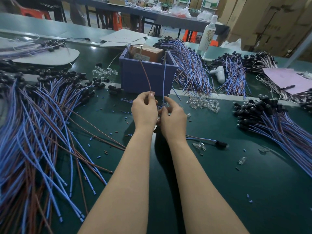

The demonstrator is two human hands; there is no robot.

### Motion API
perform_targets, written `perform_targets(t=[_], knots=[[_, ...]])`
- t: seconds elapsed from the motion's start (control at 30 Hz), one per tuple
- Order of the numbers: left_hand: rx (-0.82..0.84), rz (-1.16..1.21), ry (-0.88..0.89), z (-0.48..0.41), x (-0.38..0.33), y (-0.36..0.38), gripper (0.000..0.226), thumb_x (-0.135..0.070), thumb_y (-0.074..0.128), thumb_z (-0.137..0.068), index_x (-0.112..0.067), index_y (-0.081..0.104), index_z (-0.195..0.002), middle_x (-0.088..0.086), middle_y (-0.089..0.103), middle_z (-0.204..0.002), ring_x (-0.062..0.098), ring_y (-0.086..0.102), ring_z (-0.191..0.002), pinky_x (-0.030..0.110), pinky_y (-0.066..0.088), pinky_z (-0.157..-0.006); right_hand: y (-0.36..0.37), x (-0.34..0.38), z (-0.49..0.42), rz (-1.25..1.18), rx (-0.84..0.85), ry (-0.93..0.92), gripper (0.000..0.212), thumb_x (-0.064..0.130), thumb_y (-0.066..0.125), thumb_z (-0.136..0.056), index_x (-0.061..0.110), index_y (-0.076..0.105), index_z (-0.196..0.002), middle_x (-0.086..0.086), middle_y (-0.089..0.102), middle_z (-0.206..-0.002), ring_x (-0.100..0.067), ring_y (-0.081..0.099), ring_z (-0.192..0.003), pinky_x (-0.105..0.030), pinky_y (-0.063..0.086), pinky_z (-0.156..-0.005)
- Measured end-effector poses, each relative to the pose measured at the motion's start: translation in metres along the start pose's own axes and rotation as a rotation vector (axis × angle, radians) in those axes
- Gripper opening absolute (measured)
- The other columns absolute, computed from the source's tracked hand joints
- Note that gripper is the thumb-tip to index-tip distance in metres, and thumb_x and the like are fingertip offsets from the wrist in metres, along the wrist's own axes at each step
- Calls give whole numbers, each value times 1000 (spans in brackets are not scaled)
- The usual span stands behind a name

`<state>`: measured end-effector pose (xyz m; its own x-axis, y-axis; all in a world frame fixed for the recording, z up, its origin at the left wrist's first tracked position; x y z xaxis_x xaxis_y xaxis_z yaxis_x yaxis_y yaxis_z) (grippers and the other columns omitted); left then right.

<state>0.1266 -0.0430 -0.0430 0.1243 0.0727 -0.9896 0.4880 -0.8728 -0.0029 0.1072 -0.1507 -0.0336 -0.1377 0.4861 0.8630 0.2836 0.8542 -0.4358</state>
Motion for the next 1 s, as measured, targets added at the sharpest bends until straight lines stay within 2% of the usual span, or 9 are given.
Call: perform_targets(t=[0.07,0.1,0.17,0.37,0.53,0.77,0.83,0.93,1.0], knots=[[5,5,1,1,-1,0,21,-18,47,-98,-11,67,-103,-9,59,-71,10,56,-74,34,52,-84,1,1,1,3,5,11,40,5,46,-93,11,54,-132,-12,66,-117,-26,65,-93,-31,48,-90],[6,8,1,2,-1,0,21,-17,47,-98,-11,67,-103,-9,59,-71,10,56,-74,35,52,-84,1,2,1,0,4,16,40,5,46,-93,11,54,-132,-12,65,-120,-29,63,-100,-37,46,-94],[8,12,1,2,-2,-1,21,-17,47,-98,-11,67,-103,-9,59,-71,11,56,-75,35,52,-84,1,2,1,-6,8,21,40,5,46,-93,11,54,-132,-11,64,-121,-30,62,-102,-40,46,-95],[10,21,-9,0,0,0,21,-16,48,-97,-10,67,-103,-5,60,-74,11,56,-73,29,50,-79,3,2,1,0,24,11,40,5,47,-93,13,56,-131,-8,66,-119,-22,61,-104,-25,42,-91],[16,33,-7,-1,0,0,21,-16,48,-97,-9,67,-104,4,64,-84,12,56,-72,25,47,-72,3,3,1,3,18,-11,39,5,47,-93,14,57,-129,-10,67,-114,-21,61,-98,-29,42,-90],[32,17,-7,0,-3,0,20,-16,48,-97,-10,67,-104,12,69,-96,16,58,-78,37,52,-83,3,4,1,1,12,-31,39,6,46,-93,15,57,-129,-8,67,-114,-23,62,-100,-35,46,-93],[35,15,-9,0,-4,0,20,-17,49,-97,-10,67,-104,13,68,-97,16,59,-80,40,53,-85,3,3,0,-1,13,-33,38,6,47,-93,15,58,-128,-8,67,-114,-22,62,-100,-32,46,-92],[54,18,-20,3,-6,0,21,-18,49,-97,-11,67,-105,10,68,-98,18,61,-87,42,53,-88,2,3,0,-2,-4,-39,35,6,47,-93,13,60,-125,-6,67,-116,-19,60,-103,-19,40,-86],[106,33,-38,4,-10,2,22,-18,49,-97,-10,67,-107,7,67,-98,19,61,-92,43,52,-90,-1,4,1,-14,-14,-37,29,9,47,-94,11,63,-118,-7,69,-109,-22,61,-99,-22,41,-84]])
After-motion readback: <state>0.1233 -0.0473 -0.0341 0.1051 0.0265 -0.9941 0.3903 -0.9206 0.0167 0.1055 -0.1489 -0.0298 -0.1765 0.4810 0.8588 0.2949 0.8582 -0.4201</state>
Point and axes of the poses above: each hand's wrist, its own z-axis away from the middle knuckle, its own y-axis out of the palm, x = y × z, the point moved 6 cm from there along -z, towards the middle knuckle
